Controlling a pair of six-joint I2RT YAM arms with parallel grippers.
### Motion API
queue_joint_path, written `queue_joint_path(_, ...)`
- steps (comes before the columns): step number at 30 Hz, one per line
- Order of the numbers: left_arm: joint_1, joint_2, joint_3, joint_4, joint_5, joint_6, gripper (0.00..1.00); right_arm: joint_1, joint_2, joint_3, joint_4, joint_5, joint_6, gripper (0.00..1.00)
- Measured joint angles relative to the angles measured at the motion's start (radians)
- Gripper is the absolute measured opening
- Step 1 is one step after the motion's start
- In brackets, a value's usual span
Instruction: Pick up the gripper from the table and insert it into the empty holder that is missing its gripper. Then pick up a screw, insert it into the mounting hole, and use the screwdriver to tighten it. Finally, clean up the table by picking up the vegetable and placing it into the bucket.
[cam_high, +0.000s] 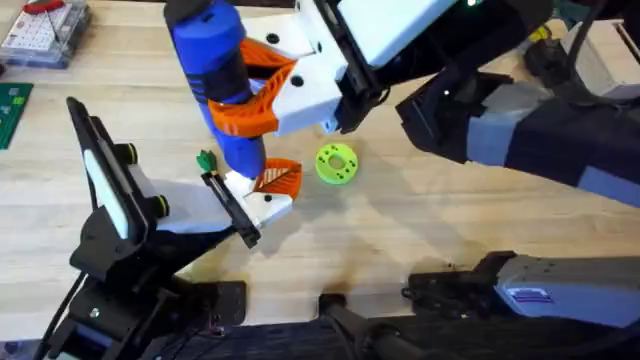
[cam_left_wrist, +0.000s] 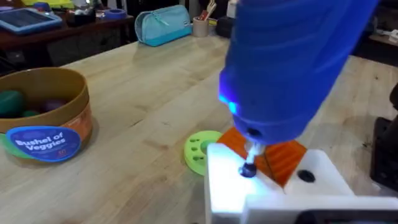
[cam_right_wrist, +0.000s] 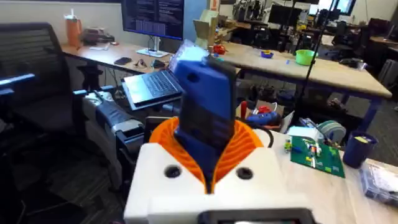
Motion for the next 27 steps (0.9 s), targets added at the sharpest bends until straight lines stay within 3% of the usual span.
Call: queue_joint_path(27,0.0,0.0,0.0,0.0,0.0,0.0,0.016,0.016,0.0,0.0,-0.023,0.002,-0.024,0.022)
